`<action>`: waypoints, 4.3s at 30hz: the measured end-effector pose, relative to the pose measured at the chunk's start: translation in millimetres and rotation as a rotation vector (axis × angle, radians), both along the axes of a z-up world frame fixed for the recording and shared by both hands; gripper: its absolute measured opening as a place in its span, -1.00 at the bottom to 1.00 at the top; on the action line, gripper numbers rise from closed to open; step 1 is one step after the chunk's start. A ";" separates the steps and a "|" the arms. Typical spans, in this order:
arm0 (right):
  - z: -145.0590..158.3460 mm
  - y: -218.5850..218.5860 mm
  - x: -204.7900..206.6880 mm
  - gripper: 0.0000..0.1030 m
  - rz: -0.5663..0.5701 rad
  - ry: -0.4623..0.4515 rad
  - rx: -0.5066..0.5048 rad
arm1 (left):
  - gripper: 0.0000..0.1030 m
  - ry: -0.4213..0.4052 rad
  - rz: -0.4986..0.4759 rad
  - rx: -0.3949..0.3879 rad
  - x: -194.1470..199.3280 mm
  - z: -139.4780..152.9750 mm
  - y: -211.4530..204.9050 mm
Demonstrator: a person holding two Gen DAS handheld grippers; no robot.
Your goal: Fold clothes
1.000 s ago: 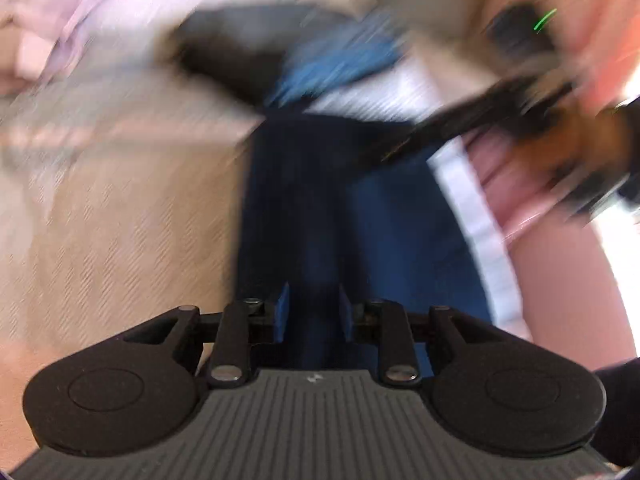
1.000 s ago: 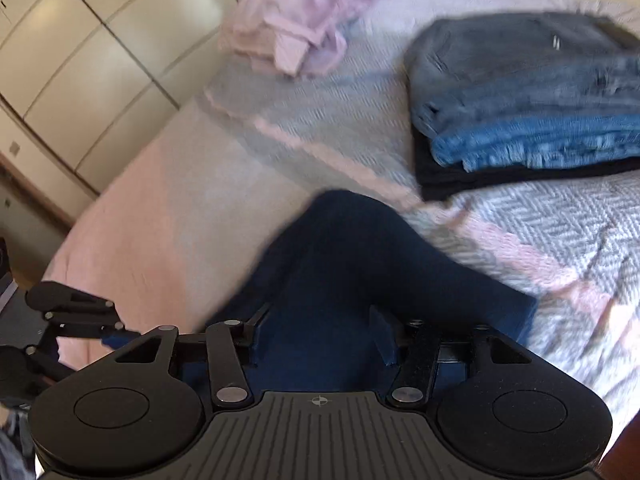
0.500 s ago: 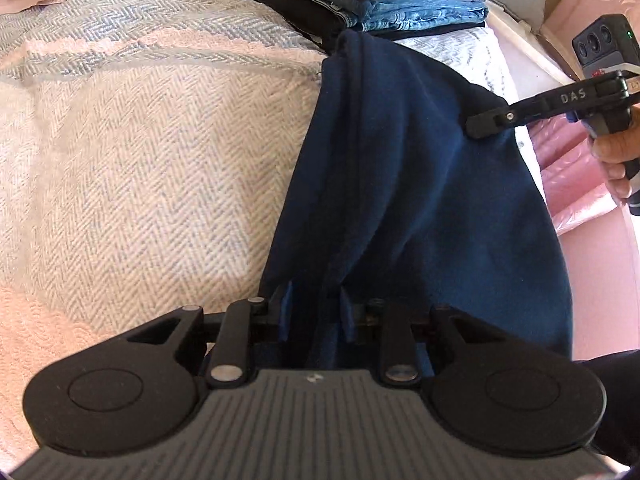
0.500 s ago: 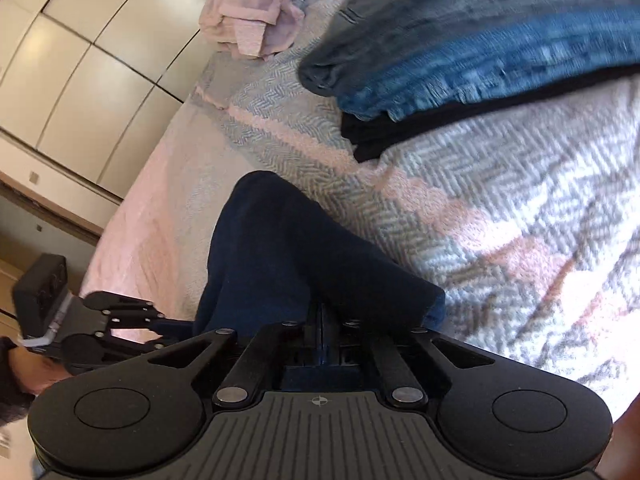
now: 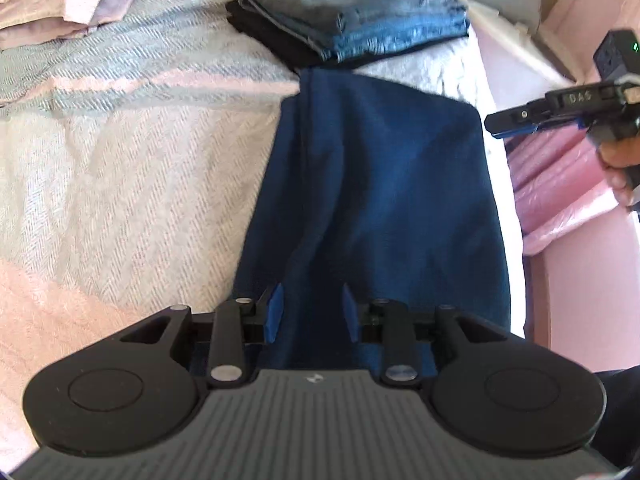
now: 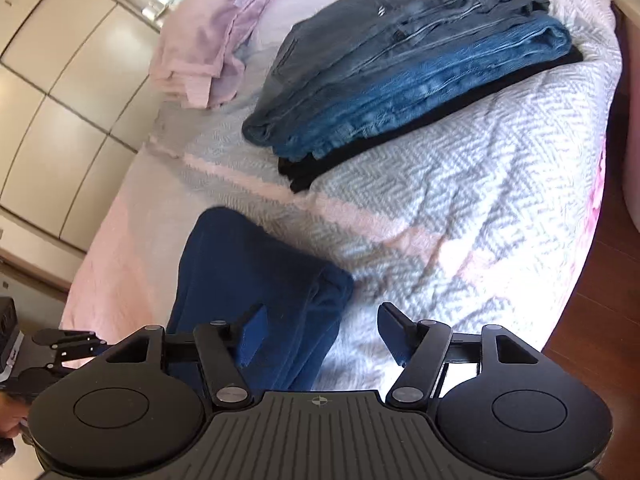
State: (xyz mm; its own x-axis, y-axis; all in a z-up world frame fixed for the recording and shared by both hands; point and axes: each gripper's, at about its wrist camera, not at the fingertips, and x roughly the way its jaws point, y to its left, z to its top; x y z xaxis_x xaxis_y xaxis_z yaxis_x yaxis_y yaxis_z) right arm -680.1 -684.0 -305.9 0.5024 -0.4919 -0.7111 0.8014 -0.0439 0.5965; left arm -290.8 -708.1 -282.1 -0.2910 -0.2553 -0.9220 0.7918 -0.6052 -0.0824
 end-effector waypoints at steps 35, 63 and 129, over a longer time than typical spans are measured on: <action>-67.7 -5.0 16.9 0.49 0.069 -0.210 0.037 | 0.24 0.181 -0.184 -0.106 -58.3 -1.1 51.4; -17.9 110.7 -5.0 -0.48 -0.472 -0.351 0.194 | 0.50 -0.036 0.136 -0.313 -18.2 -17.2 207.0; 37.6 153.2 131.5 -0.02 0.924 0.858 -0.388 | 0.61 -0.106 -0.138 -0.536 -77.8 -42.2 261.8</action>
State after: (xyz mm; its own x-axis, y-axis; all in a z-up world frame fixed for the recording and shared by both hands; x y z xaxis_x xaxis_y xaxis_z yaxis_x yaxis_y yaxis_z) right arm -548.6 -530.8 -268.3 0.2242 -0.4557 -0.8614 0.5715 0.7775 -0.2625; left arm -368.6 -446.3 -324.3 -0.2672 -0.6626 -0.6996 0.6898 -0.6385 0.3413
